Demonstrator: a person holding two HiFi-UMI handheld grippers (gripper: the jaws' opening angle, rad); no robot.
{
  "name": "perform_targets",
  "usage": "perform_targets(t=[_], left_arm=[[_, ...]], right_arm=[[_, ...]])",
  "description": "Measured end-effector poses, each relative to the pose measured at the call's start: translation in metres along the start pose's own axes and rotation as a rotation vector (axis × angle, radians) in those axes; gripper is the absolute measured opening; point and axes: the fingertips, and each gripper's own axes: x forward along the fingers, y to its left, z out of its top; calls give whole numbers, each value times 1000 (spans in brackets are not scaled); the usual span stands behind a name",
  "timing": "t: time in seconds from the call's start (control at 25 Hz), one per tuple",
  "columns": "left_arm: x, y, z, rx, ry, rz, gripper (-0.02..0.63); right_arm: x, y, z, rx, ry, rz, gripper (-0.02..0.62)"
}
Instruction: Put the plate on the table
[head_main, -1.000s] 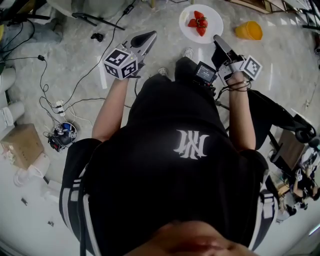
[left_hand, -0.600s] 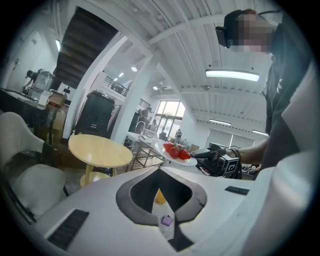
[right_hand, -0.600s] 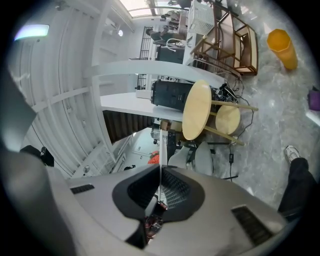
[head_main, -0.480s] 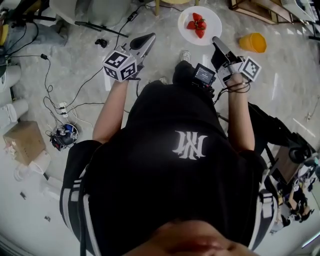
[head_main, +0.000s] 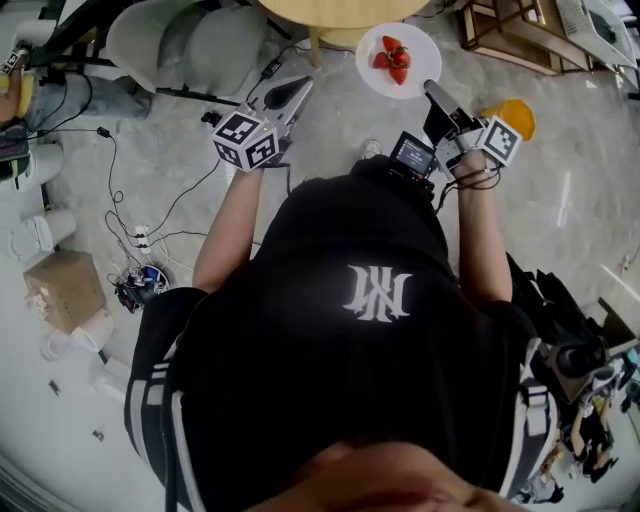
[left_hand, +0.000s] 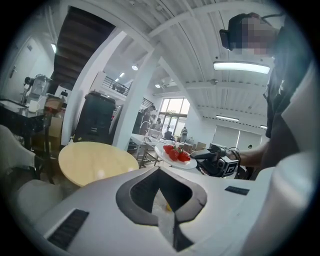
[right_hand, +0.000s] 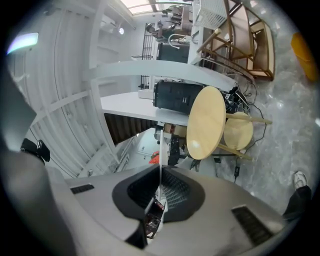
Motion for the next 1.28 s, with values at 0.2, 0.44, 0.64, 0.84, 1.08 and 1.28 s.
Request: perform_targets(t=[0.2,0.44,0.64,0.84,1.08,1.28], left_arm=[[38,-5,23,11,1,40,6],[56,17,20,-29,24,92,6],[71,31,29,-37,16,99,6],[95,67,39,-59,-2,74,6],[126,135,64,-64,-23,20,6],[143,158,81,-13,-23,-14,6]], right_arm=[[-3,-13,48,45,26,23,14],[25,-32,78,104,43,45,14],[33,-41,101,129,41,39,14],[57,-44,130,136,3,33,14],[109,-52,161,106,-22,-12,14],[128,-39,175,87,-46,-7,14]])
